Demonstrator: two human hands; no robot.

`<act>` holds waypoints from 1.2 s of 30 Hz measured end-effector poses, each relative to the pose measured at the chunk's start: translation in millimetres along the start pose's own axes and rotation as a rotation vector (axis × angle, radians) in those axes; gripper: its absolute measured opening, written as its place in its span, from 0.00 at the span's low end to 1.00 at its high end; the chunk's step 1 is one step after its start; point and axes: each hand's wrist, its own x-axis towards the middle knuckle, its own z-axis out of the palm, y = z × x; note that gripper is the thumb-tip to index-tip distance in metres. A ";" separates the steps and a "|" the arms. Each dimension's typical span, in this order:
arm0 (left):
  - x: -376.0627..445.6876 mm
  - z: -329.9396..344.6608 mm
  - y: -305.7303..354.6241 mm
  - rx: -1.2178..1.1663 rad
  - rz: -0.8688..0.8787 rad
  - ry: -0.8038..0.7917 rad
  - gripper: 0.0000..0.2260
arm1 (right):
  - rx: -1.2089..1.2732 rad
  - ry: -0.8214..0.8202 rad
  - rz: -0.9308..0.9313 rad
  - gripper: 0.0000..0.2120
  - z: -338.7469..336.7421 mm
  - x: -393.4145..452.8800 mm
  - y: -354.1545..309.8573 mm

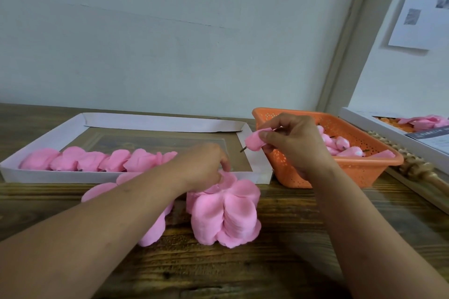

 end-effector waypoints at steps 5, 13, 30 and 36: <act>-1.8 0.9 1.1 0.016 0.014 0.021 0.06 | 0.011 0.003 0.012 0.08 -0.2 0.2 0.5; -2.8 2.4 4.6 0.177 0.005 0.037 0.06 | 0.023 0.001 0.004 0.09 -0.3 -0.7 -0.2; -1.5 8.1 -2.0 0.054 0.076 0.080 0.10 | 0.022 0.003 0.011 0.09 -0.5 -1.9 -1.7; -1.9 7.3 -2.5 0.077 0.099 0.082 0.09 | 0.024 -0.002 0.030 0.07 -0.8 -2.0 -1.4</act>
